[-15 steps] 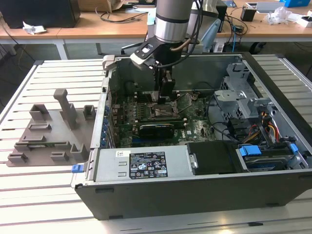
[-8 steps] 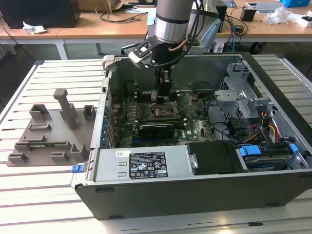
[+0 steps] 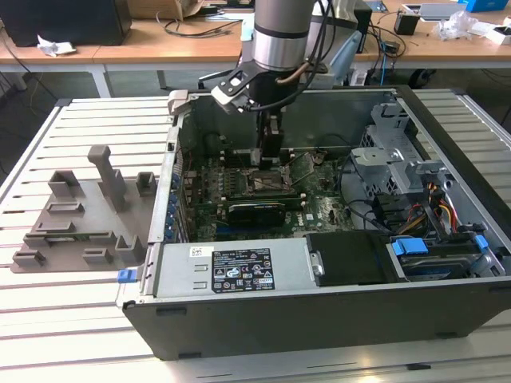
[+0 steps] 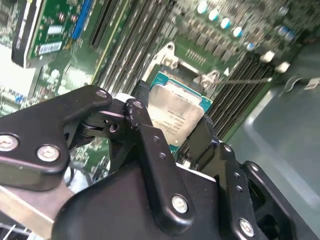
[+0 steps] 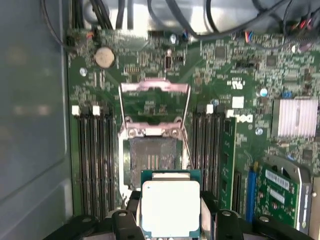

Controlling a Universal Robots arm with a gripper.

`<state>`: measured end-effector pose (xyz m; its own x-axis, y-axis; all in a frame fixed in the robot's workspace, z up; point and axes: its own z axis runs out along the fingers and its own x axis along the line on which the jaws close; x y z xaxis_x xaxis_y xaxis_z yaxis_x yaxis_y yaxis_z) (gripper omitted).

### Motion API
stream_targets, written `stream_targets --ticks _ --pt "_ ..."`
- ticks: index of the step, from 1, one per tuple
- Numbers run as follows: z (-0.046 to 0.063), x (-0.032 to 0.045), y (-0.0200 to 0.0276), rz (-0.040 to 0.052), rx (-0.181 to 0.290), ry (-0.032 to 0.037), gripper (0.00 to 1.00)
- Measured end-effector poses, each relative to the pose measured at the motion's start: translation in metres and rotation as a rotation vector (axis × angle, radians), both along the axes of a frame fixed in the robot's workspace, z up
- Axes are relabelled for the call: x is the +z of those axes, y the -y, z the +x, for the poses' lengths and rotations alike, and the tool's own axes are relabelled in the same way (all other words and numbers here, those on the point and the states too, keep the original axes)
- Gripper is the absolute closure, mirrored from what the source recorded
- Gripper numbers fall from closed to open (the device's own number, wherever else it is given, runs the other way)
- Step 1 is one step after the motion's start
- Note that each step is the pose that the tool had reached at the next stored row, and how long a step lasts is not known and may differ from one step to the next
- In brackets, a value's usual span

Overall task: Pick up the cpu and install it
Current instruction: 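Place the cpu into insertion slot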

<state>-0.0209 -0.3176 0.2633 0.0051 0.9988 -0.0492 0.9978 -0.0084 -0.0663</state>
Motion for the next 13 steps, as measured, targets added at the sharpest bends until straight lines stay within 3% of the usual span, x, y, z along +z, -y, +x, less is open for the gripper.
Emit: stream_targets --ticks 2,4,5,13 --pt "0.0000 -0.0002 0.0000 0.0002 0.000 0.0259 0.45" --pt "0.0000 -0.0004 -0.0001 0.0003 0.000 0.0435 0.45" --pt "0.0000 -0.0005 -0.0001 0.0004 0.000 0.0467 0.45" --pt "0.0000 -0.0042 -0.0003 0.0002 0.000 0.0472 0.45"
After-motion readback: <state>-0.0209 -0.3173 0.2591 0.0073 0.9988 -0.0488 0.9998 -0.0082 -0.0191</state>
